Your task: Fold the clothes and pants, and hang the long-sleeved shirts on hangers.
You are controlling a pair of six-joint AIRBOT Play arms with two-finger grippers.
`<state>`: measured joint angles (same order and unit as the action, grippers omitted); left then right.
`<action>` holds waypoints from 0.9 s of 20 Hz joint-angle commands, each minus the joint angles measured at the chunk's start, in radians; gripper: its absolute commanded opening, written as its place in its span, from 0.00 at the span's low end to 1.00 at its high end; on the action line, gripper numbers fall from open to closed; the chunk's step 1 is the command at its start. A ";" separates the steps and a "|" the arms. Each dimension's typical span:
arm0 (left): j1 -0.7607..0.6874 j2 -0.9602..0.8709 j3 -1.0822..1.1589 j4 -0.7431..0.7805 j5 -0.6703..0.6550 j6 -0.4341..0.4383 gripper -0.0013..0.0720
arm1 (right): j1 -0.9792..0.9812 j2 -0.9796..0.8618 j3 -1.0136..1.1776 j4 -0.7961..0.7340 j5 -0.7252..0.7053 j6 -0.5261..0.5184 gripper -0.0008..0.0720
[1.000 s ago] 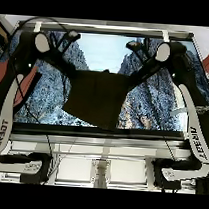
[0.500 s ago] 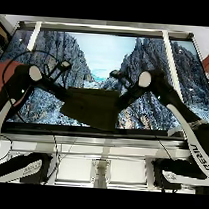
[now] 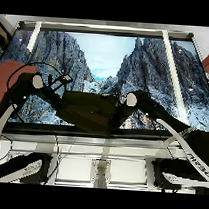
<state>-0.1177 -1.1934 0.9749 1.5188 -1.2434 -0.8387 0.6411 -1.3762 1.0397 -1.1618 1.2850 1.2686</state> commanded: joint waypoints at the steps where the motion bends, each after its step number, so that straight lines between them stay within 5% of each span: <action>1: 0.001 0.001 -0.003 0.145 -0.101 0.070 0.23 | 0.020 0.001 -0.021 0.046 -0.010 0.002 0.27; 4: 0.001 0.008 -0.003 0.145 -0.160 0.077 0.32 | 0.019 0.001 -0.016 0.060 0.035 -0.007 0.35; 6: 0.001 0.030 -0.003 0.106 -0.192 0.113 0.37 | 0.019 0.006 0.003 0.056 0.064 -0.015 0.57; 9: 0.001 0.093 -0.003 0.058 -0.195 0.122 0.46 | -0.006 0.009 0.057 0.059 0.028 -0.032 0.58; 12: 0.031 0.165 -0.003 0.067 -0.182 0.112 0.46 | -0.085 0.006 0.075 0.134 -0.108 -0.031 0.86; 13: 0.059 0.192 -0.003 0.066 -0.165 0.081 0.46 | -0.122 -0.005 0.075 0.195 -0.149 -0.032 0.86; 16: 0.180 0.264 -0.003 0.050 -0.089 -0.034 0.70 | -0.207 -0.078 0.075 0.351 -0.220 -0.048 0.86; 18: 0.267 0.297 -0.003 0.006 -0.070 -0.086 0.70 | -0.240 -0.156 0.075 0.418 -0.232 -0.048 0.86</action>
<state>0.0490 -0.9504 0.9718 1.5700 -1.3602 -0.8371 0.4587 -1.4567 1.1114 -0.8753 1.1118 1.2270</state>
